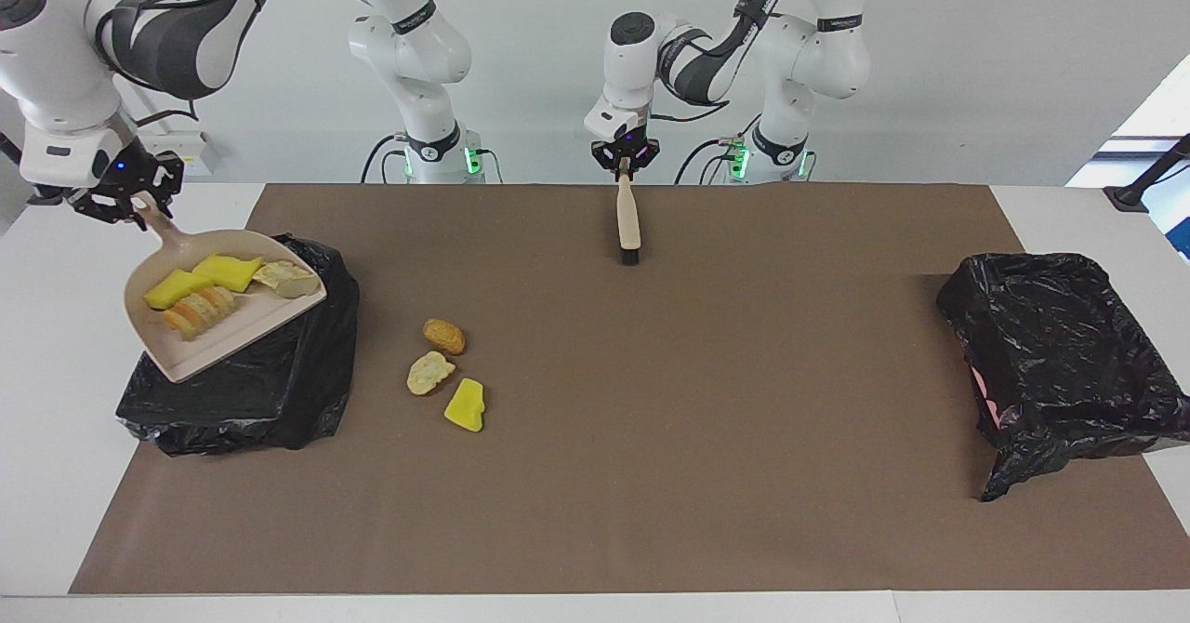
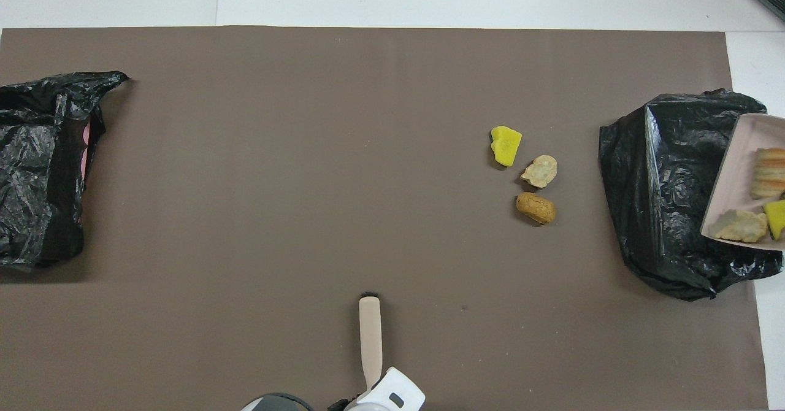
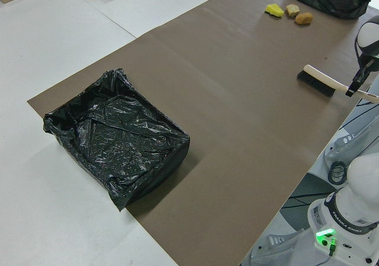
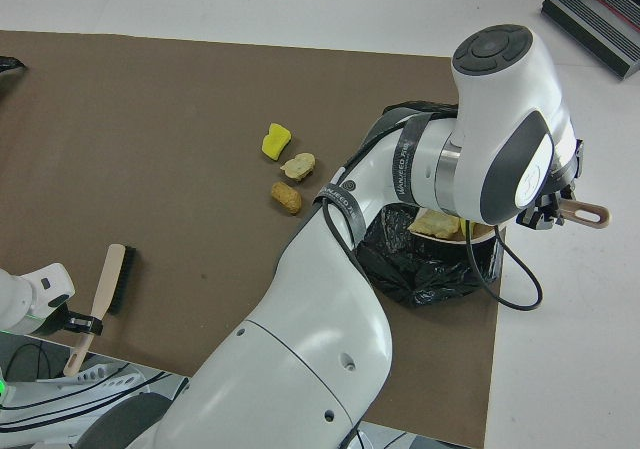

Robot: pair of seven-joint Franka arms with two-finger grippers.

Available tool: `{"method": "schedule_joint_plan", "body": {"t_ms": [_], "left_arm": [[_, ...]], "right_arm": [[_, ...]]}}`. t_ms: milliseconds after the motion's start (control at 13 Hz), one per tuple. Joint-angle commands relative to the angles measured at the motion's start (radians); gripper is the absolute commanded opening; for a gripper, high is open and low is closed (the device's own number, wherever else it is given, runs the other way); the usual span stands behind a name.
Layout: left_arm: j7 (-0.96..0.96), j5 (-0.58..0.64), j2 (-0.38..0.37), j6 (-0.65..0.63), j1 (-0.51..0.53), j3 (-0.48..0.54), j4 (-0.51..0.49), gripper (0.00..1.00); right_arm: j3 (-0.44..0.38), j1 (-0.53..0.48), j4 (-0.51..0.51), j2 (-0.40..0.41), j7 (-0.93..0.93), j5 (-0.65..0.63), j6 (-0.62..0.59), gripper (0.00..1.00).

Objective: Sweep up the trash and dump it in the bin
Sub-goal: 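Carry the loaded dustpan with the right gripper toward the black bag, then tip the dustpan into the black bag while the left gripper withdraws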

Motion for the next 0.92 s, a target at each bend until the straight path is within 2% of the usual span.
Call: {"method": "schedule_joint_plan", "body": {"t_ms": [0, 153, 383, 537, 843], "left_arm": [[0.098, -0.006, 0.030, -0.013, 0.061, 0.003, 0.060, 1.00], [0.205, 0.016, 0.064, -0.071, 0.156, 0.004, 0.141, 1.00], [0.314, 0.138, 0.113, -0.126, 0.304, 0.003, 0.288, 1.00], [0.420, 0.140, 0.132, -0.207, 0.393, 0.004, 0.400, 1.00], [0.635, 0.145, 0.133, -0.367, 0.559, 0.004, 0.586, 1.00]], "right_arm": [[0.011, -0.003, -0.027, -0.011, -0.104, -0.102, 0.088, 0.00], [0.014, 0.000, -0.033, -0.011, -0.167, -0.143, 0.132, 0.00], [0.021, 0.017, -0.035, -0.008, -0.205, -0.205, 0.168, 0.00], [0.021, 0.032, -0.044, -0.007, -0.208, -0.264, 0.223, 0.00], [0.023, 0.054, -0.039, 0.001, -0.205, -0.326, 0.232, 0.00]]}}
